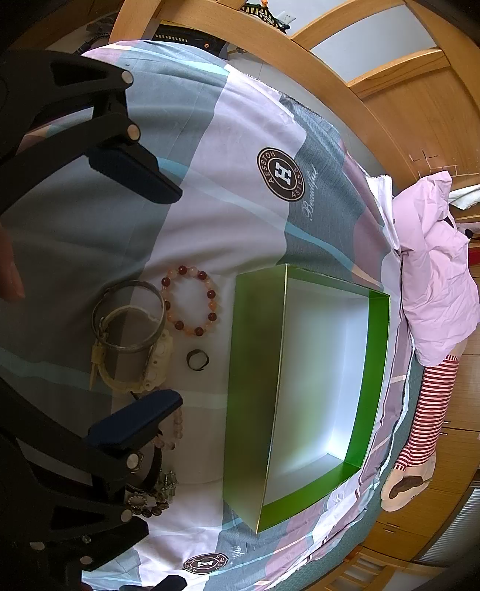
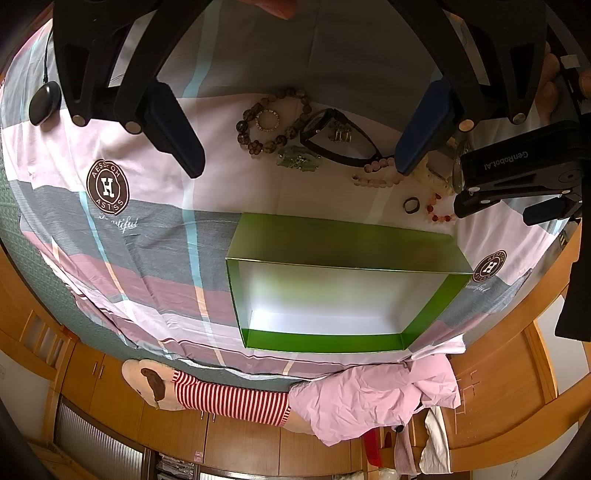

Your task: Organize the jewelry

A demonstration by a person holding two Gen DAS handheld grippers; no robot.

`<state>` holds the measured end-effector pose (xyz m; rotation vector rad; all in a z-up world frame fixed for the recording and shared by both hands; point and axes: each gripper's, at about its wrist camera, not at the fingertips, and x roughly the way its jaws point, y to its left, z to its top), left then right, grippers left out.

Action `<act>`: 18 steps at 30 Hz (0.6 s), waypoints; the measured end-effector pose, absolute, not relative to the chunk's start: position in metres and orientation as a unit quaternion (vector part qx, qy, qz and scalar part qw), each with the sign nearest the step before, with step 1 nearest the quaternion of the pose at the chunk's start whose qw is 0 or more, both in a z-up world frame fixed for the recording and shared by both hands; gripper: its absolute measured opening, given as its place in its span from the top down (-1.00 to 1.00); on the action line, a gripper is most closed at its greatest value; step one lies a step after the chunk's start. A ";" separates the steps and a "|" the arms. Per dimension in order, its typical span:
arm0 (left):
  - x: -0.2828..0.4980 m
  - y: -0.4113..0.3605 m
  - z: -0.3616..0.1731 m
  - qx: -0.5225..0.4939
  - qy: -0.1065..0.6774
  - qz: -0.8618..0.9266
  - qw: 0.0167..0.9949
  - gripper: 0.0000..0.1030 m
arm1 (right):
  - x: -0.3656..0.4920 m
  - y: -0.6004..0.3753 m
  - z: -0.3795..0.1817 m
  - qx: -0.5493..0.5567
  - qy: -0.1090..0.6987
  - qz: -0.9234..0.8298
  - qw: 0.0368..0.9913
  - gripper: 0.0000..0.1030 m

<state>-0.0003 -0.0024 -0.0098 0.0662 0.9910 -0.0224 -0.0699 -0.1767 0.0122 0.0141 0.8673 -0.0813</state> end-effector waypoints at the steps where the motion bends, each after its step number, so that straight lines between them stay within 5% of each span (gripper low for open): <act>1: 0.000 -0.003 -0.010 0.032 0.476 -0.011 0.879 -0.94 | -0.070 -0.176 0.012 0.007 0.420 -0.039 0.907 -0.95; 18: -0.001 -0.006 -0.011 0.040 0.480 -0.010 0.876 -0.94 | -0.069 -0.178 0.011 0.005 0.420 -0.038 0.907 -0.95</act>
